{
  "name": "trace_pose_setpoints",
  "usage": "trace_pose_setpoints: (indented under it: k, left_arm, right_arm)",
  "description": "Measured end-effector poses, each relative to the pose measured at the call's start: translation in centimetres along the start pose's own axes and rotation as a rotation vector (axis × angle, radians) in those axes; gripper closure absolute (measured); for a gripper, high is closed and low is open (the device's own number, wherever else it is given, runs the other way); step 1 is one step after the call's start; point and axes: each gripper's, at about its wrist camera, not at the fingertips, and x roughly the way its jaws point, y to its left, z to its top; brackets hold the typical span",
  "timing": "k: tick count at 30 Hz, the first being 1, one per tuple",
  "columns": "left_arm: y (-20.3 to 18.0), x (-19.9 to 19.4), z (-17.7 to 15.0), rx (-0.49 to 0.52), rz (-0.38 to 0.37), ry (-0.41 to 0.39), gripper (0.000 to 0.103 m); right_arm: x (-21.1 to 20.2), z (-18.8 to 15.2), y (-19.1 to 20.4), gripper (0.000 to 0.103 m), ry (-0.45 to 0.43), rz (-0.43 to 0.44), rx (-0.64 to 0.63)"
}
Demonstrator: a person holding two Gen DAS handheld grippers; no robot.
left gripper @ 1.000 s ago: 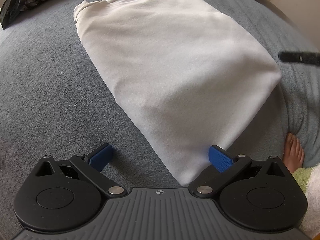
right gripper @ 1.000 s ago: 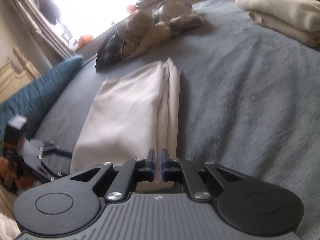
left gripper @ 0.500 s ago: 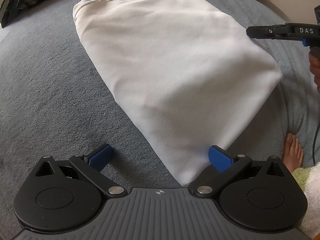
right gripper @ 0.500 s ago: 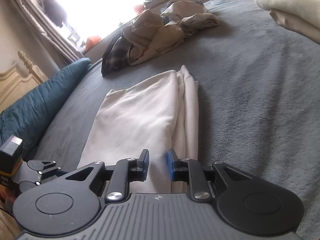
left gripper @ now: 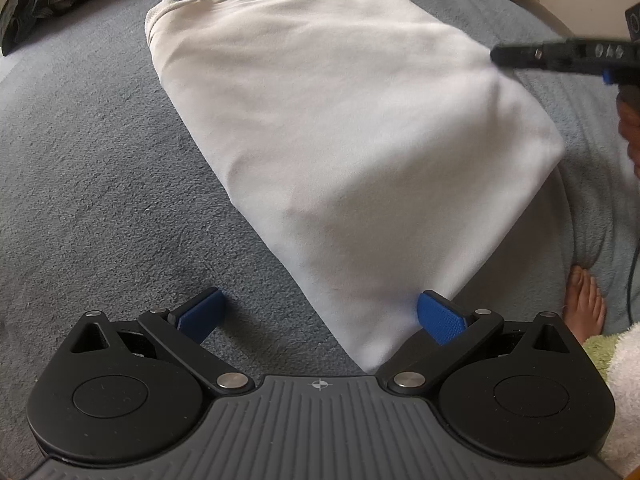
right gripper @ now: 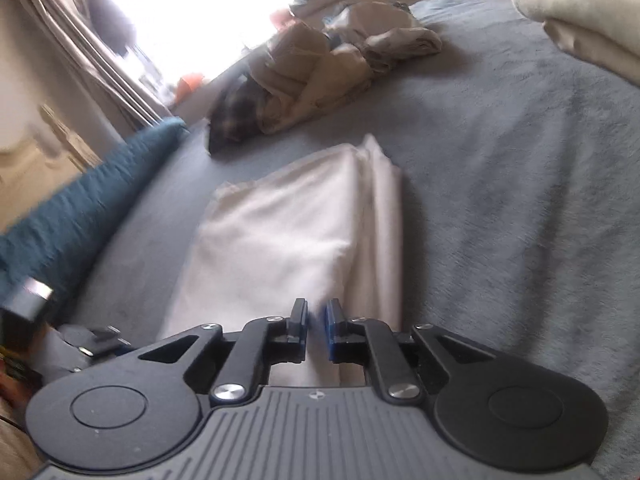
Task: Fold clothes
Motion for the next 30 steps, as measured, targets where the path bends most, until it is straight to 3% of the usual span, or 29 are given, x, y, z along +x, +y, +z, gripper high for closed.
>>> trace_pose_setpoints:
  k: [4, 9, 17, 25, 28, 30]
  left_arm:
    - [-0.8, 0.2, 0.2, 0.000, 0.004, 0.000, 0.000]
    - [-1.7, 0.5, 0.3, 0.001, 0.007, -0.002, 0.000]
    - [-0.9, 1.1, 0.6, 0.008, 0.006, 0.001, 0.000]
    - [-1.7, -0.6, 0.1, 0.008, 0.000, 0.001, 0.000]
    - [-1.6, -0.6, 0.0, 0.008, -0.001, 0.001, 0.000]
    - [-1.6, -0.7, -0.2, 0.008, -0.001, 0.001, 0.000]
  right_arm:
    - [0.8, 1.5, -0.5, 0.082, -0.015, 0.004, 0.064]
    - [2.6, 2.7, -2.6, 0.082, -0.009, 0.048, 0.241]
    - [3.9, 3.2, -4.1, 0.081, 0.023, 0.056, 0.356]
    - [5.0, 4.1, -3.5, 0.083, 0.044, 0.023, 0.309]
    - [5.0, 4.2, -2.3, 0.101, 0.017, -0.003, 0.215]
    - [4.6, 4.1, -1.5, 0.102, -0.017, -0.013, 0.155]
